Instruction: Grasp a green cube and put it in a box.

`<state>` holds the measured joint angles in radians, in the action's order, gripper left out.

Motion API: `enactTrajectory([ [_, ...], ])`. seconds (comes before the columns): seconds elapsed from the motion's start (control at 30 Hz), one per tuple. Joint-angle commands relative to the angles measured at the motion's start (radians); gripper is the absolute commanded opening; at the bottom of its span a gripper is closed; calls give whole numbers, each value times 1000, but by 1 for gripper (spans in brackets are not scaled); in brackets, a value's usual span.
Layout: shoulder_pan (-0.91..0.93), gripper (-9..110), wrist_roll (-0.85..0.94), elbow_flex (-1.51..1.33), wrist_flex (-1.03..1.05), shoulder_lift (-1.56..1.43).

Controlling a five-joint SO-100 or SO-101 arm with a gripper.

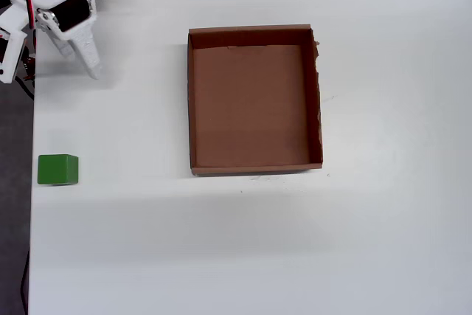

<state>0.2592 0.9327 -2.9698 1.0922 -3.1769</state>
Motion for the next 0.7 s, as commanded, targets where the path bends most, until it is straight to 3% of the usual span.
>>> enactTrajectory([
  [0.0, 28, 23, 18, 8, -87, 0],
  [0.17, 64, 23, 123, 110, -285, 193],
  [0.43, 133, 26, 419, 465, -314, 683],
  [0.67, 133, 28, 482, 617, -499, 1002],
])
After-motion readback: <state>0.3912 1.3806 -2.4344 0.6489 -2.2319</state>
